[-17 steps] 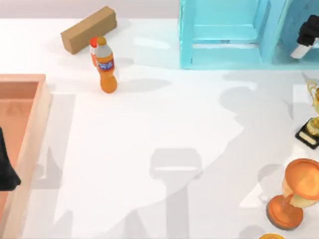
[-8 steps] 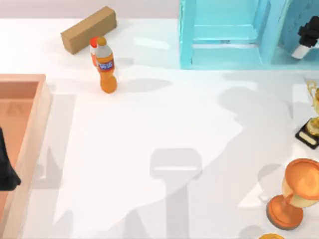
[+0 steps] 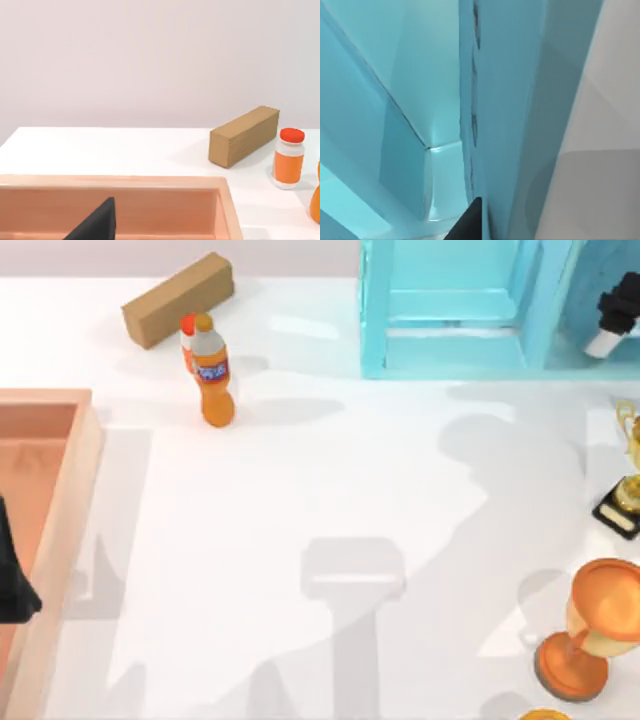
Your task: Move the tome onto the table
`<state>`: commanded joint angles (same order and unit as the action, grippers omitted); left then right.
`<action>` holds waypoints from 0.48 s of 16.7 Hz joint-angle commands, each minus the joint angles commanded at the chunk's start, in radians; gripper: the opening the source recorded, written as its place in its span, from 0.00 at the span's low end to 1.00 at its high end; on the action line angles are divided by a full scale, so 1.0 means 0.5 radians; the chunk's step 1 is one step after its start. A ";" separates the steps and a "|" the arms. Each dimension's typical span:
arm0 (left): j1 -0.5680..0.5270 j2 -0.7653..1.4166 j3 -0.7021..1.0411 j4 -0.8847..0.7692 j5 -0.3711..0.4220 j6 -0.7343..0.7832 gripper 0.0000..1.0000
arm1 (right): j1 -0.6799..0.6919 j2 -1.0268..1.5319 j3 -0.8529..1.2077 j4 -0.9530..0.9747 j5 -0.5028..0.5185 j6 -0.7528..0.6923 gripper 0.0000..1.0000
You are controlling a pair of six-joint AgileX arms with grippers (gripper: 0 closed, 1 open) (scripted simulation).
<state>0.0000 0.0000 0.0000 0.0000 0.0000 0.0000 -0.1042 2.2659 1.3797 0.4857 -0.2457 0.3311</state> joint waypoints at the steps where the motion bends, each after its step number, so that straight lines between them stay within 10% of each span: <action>1: 0.000 0.000 0.000 0.000 0.000 0.000 1.00 | 0.042 -0.109 -0.217 0.117 0.259 -0.018 0.00; 8: 0.000 0.000 0.000 0.000 0.000 0.000 1.00 | 0.015 -0.568 -0.368 -0.217 0.239 -0.038 0.00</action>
<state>0.0000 0.0000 0.0000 0.0000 0.0000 0.0000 -0.0966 1.9819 1.1955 0.3772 -0.1264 0.3121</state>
